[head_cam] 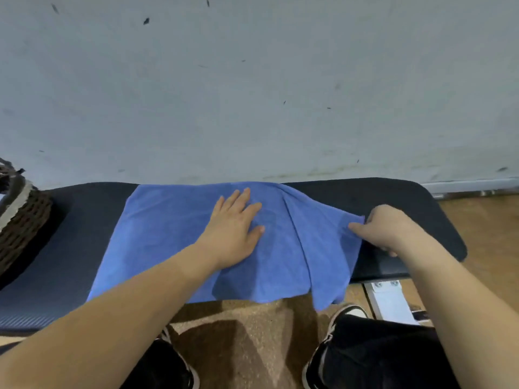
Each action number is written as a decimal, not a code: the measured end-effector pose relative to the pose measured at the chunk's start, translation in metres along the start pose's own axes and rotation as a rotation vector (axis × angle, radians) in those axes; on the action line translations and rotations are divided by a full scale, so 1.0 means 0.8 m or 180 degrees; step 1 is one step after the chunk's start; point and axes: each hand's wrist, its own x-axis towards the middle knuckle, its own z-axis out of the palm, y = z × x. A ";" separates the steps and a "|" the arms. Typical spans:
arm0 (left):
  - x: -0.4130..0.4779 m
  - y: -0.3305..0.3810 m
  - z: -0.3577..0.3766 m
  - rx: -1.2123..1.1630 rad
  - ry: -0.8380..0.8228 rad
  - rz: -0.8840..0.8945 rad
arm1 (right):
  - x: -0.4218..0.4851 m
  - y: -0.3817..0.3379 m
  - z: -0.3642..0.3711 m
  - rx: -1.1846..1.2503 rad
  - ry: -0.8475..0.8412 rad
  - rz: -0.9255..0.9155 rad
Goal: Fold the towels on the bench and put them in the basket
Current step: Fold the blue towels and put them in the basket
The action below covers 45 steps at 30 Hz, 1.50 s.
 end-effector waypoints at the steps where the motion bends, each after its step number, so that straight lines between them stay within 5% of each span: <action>1: 0.016 0.026 0.004 -0.0034 -0.0038 0.0186 | 0.001 0.015 0.009 0.0218 -0.0142 0.0074; 8: 0.136 0.169 0.042 -0.0478 -0.0489 0.0640 | 0.018 0.038 0.038 0.1068 -0.0232 -0.0369; 14: 0.189 0.194 0.059 -0.0445 -0.0857 0.0467 | 0.030 0.058 0.030 0.1331 0.0036 -0.0734; 17: 0.199 0.199 0.051 -0.0533 -0.0632 0.0516 | 0.027 0.066 0.024 0.2011 0.0311 -0.0622; 22: 0.236 0.218 0.024 -0.0935 0.0200 0.0527 | 0.013 0.070 0.018 0.3678 -0.0943 0.0109; 27: 0.279 0.228 0.012 -0.0920 0.0430 0.0163 | 0.006 0.090 0.017 0.3053 -0.1575 -0.0150; 33: 0.288 0.226 0.057 -0.1058 0.0090 0.0008 | 0.035 0.150 0.000 0.1426 0.0100 0.0109; 38: 0.251 0.222 0.108 0.0296 -0.0646 0.0271 | 0.032 0.147 0.003 0.1104 0.0535 -0.0118; 45: 0.250 0.224 0.107 0.0354 -0.0763 0.0350 | 0.034 0.143 0.004 0.1167 0.0298 -0.0268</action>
